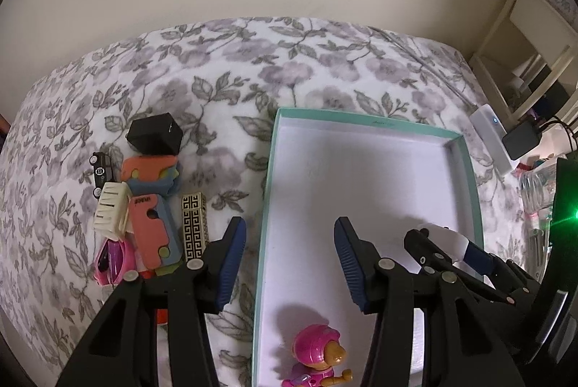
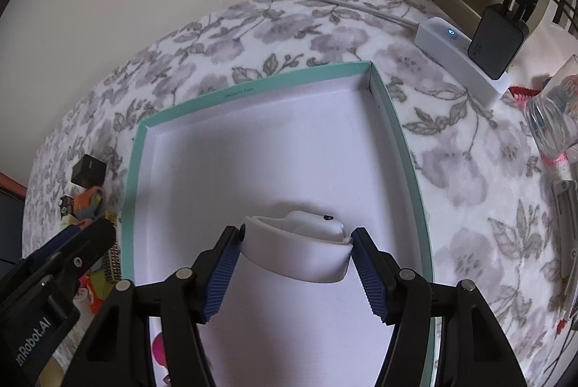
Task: Organize rigid objects
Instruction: 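Carry both items into the white tray and open both tools to release, then move both open tools back over the pile of items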
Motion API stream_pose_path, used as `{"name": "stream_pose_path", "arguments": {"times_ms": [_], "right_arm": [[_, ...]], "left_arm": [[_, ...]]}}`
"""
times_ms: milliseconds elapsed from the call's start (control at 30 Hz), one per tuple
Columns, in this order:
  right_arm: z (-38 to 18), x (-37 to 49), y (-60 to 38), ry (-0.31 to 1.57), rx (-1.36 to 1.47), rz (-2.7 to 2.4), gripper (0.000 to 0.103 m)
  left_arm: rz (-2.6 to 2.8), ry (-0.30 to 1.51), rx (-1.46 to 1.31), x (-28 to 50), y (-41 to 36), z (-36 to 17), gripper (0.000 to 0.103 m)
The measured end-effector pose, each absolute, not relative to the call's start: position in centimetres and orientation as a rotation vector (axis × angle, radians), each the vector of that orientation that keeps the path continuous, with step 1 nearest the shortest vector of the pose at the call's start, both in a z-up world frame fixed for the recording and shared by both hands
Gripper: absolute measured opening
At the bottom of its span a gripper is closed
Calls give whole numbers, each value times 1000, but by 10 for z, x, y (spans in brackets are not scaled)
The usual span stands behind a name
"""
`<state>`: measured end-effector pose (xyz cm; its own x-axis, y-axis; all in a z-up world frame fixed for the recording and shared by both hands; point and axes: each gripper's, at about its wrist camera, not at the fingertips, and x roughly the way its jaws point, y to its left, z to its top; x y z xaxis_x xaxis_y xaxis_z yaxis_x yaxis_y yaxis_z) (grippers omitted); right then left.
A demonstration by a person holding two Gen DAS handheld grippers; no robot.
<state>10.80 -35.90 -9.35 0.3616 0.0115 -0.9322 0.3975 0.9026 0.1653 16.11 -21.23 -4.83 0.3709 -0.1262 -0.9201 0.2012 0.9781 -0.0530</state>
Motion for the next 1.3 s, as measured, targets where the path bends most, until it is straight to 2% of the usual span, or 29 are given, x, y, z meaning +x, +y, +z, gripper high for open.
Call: {"name": "stream_pose_path", "arguments": {"times_ms": [367, 433, 500, 600, 700, 867, 967, 1300], "right_arm": [[-96, 107, -352, 1200, 395, -262, 69], [-92, 107, -352, 1206, 396, -274, 70], [-87, 106, -353, 1207, 406, -275, 70], [-82, 106, -351, 1213, 398, -269, 71], [-77, 105, -351, 1208, 391, -268, 76], [-66, 101, -354, 1185, 392, -273, 83], [-64, 98, -356, 1173, 386, -283, 84], [-62, 95, -352, 1123, 337, -311, 85]], "left_arm": [[-129, 1209, 25, 165, -196, -53, 54], [-100, 1207, 14, 165, -189, -50, 57], [-71, 1204, -3, 166, -182, -45, 66], [-28, 1196, -16, 165, -176, -37, 74], [7, 1186, -35, 163, -174, -30, 82], [76, 1191, -53, 153, -176, -28, 87], [112, 1172, -39, 146, -176, -30, 91], [165, 1153, -5, 142, -156, -50, 92]]}}
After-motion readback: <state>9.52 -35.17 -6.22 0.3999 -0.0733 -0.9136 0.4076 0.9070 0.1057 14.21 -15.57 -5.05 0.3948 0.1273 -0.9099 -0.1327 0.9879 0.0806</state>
